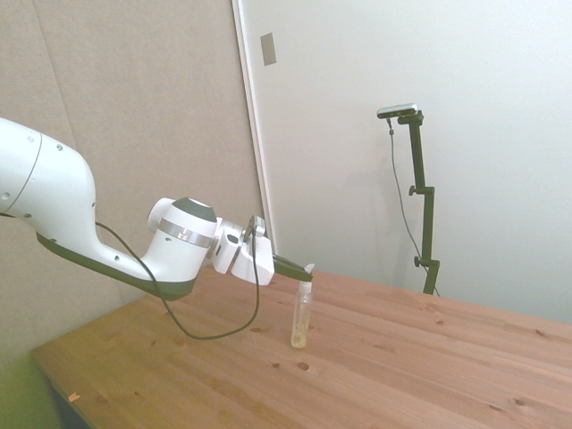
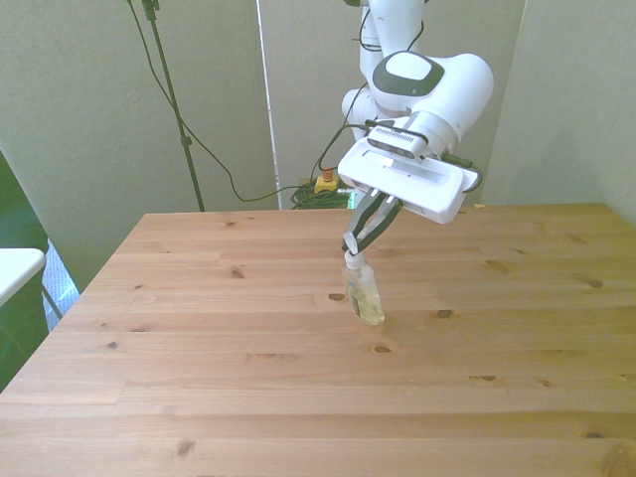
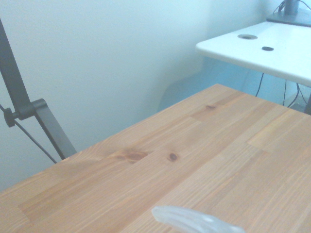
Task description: Stand the sanitizer
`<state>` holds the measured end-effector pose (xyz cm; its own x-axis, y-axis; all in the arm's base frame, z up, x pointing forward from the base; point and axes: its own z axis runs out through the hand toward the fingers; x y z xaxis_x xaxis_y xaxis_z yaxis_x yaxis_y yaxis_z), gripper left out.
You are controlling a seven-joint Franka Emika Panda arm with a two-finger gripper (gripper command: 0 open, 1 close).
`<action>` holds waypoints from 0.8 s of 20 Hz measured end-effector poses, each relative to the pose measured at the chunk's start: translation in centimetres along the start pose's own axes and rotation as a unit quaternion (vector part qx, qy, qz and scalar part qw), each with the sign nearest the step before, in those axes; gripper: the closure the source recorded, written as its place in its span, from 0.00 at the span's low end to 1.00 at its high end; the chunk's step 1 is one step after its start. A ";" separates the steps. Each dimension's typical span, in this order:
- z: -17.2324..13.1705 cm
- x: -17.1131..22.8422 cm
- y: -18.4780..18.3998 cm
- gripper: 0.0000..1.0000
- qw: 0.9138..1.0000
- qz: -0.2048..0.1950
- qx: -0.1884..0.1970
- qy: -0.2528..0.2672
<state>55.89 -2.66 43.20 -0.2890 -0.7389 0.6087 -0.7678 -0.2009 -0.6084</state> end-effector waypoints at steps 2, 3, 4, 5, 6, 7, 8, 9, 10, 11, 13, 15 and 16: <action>-0.5 -0.6 -0.1 1.00 1.000 -0.002 0.005 0.009; -0.7 -1.0 -0.2 1.00 1.000 -0.003 0.007 0.012; -0.8 -1.3 -0.2 1.00 1.000 -0.004 0.007 0.014; -0.8 -1.6 -0.1 1.00 1.000 -0.005 0.007 0.015; -0.8 -1.7 0.0 1.00 1.000 -0.006 0.006 0.015; -0.7 -1.9 0.0 1.00 1.000 -0.007 0.006 0.016; -0.7 -2.0 0.1 0.00 1.000 -0.008 0.006 0.017; -0.6 -2.0 0.1 0.00 1.000 -0.008 0.006 0.017; -0.6 -2.0 0.1 0.00 1.000 -0.008 0.006 0.018; -0.6 -2.0 0.1 0.00 1.000 -0.008 0.006 0.018; -0.6 -2.0 0.1 0.00 1.000 -0.008 0.006 0.018; -0.7 -2.0 0.0 0.00 1.000 -0.009 0.007 0.018; -0.7 -2.1 0.0 0.00 1.000 -0.009 0.007 0.017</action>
<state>56.05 -0.67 42.30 -0.2951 -0.7126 0.6365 -0.7649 -0.2230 -0.6043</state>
